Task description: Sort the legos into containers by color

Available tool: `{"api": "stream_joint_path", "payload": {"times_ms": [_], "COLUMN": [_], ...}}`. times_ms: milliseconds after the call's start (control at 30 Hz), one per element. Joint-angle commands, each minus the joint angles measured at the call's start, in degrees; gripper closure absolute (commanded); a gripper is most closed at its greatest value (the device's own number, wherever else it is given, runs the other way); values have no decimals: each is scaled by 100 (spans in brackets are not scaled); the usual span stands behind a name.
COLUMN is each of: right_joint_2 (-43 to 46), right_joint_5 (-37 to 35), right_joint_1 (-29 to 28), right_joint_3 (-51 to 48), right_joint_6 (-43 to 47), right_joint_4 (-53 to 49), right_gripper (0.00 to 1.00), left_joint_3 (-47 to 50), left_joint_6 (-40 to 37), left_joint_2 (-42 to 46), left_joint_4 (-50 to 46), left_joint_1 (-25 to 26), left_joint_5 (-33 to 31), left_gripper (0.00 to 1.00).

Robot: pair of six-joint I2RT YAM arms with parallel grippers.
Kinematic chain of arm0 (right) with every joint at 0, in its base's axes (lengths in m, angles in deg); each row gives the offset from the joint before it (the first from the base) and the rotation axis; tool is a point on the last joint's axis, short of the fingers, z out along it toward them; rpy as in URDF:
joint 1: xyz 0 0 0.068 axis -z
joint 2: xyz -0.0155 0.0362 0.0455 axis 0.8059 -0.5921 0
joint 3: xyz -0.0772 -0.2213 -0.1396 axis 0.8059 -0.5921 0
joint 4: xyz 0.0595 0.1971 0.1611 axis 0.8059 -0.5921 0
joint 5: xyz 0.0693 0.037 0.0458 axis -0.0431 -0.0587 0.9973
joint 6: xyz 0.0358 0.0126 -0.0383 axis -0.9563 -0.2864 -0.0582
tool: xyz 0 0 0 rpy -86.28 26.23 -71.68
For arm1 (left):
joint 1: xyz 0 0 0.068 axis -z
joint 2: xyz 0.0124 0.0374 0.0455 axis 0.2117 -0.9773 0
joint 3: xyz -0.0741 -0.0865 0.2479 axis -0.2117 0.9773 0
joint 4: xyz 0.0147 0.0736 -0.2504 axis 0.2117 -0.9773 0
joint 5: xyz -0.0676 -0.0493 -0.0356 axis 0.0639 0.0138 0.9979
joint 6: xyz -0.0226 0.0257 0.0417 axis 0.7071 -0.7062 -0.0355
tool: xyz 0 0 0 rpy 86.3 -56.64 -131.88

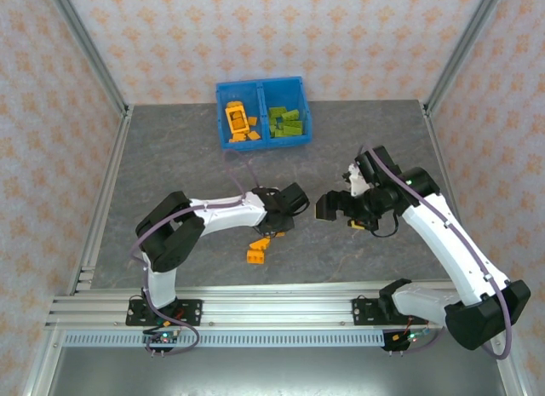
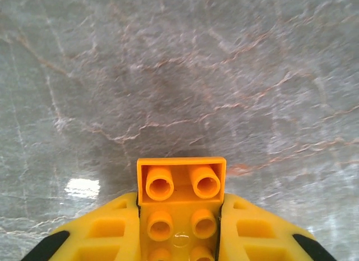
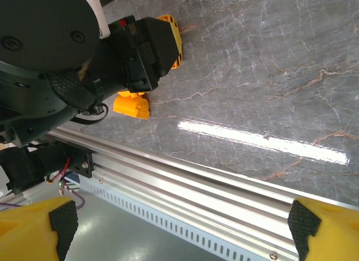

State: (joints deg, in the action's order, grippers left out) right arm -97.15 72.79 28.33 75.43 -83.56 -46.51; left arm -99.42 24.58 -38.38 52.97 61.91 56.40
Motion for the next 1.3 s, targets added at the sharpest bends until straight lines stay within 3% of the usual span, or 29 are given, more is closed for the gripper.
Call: {"api": "stream_joint_path", "payload": {"times_ms": [0, 200, 400, 700, 833, 933, 1067, 1267], "right_joint_2": [156, 418, 546, 547, 547, 540, 507, 443], "right_joint_5": [-12, -112, -327, -280, -374, -379, -358, -376], "right_joint_1": [-53, -48, -51, -50, -49, -48, -59, -72], "right_joint_3": [83, -131, -272, -323, -239, -220, -87, -21], "right_joint_6": [-217, -916, -1279, -1609, -1530, -1593, -1591, -1615], "right_joint_4": [215, 1080, 1590, 1961, 1789, 1772, 1724, 1734], "right_gripper": [2, 2, 2, 2, 2, 2, 2, 2], "left_joint_3": [-377, -1285, -3069, -6510, -8056, -8172, -8161, -8152], "left_joint_6": [-451, -1562, -2666, -3377, -3347, -3651, -3820, -3648], "left_joint_2": [352, 607, -61, -2666, -3807, -4032, -4071, -3796], "left_joint_4": [-392, -761, -1054, -1180, -1219, -616, -428, -572], "left_joint_1": [-329, -1401, -2308, -3132, -3340, -3378, -3394, -3484], "left_joint_5": [-483, -842, -929, -719, -223, 375, 20, 257], "left_gripper": [79, 81, 82, 82, 80, 76, 69, 46]}}
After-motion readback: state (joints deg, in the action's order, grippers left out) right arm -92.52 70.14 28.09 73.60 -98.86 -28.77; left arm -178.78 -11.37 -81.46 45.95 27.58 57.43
